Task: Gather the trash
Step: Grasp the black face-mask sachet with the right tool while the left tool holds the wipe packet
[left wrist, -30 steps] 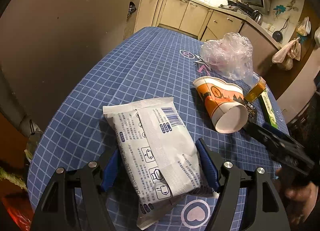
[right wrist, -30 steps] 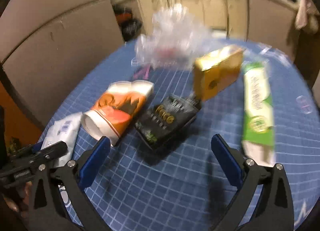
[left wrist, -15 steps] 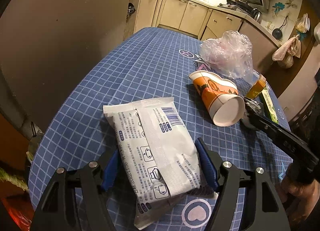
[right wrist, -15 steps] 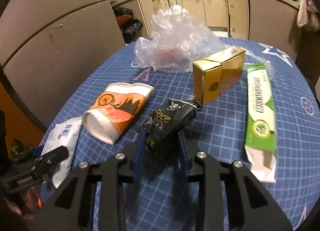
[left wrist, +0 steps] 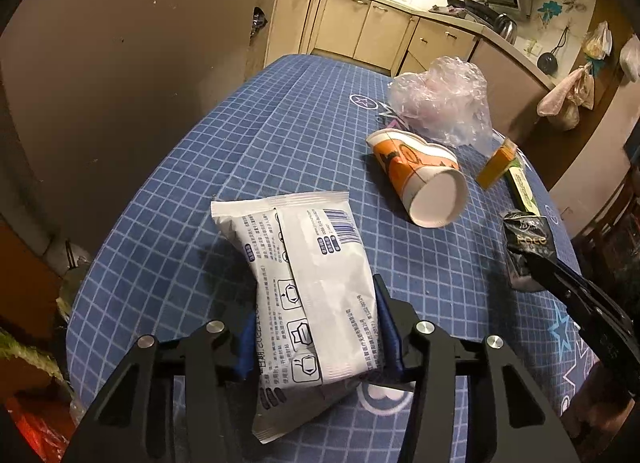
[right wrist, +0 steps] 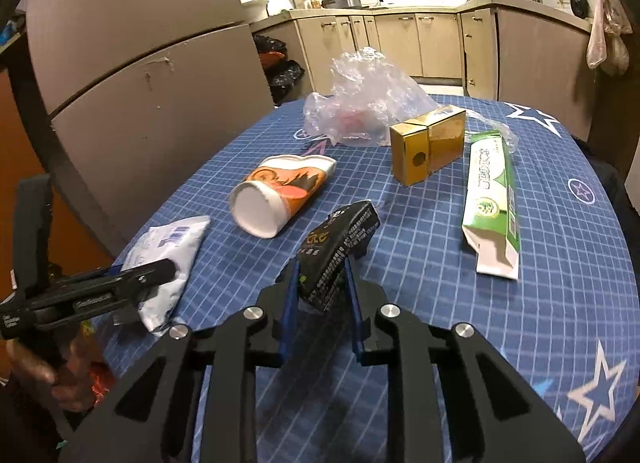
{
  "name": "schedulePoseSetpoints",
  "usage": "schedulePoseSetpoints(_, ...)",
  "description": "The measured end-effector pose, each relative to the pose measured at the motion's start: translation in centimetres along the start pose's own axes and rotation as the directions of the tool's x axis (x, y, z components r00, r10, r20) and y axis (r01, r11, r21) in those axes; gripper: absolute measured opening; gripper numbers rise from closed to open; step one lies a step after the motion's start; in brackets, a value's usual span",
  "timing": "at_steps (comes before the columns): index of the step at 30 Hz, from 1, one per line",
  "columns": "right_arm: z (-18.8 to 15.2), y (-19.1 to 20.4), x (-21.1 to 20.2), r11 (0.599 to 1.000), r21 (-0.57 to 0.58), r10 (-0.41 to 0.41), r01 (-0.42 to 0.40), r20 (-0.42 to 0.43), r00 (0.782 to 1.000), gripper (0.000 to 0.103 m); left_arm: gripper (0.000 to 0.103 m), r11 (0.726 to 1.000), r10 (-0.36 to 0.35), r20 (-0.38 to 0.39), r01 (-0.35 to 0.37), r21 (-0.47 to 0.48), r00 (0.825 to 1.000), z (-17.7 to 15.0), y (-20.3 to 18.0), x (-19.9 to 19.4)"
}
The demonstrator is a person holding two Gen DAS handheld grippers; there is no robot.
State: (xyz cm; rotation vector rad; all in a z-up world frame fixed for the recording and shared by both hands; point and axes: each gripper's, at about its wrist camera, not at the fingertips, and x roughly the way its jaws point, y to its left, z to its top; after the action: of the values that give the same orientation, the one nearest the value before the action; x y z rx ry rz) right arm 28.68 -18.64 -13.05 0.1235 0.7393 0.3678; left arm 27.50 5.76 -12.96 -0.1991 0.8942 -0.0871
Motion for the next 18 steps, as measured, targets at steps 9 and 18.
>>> schedulePoseSetpoints(9,-1.1,0.7,-2.6,1.000,-0.016,-0.004,0.004,0.033,0.999,0.017,0.051,0.993,0.083,0.086,-0.090,0.083,0.993,-0.4,-2.3,-2.5)
schedulePoseSetpoints(18,-1.7,0.4,-7.3,0.999,-0.006,-0.040,0.041,0.118,0.992,0.016,0.051,0.974,0.115,0.188,-0.148,0.173,0.975,-0.4,-5.5,-5.3)
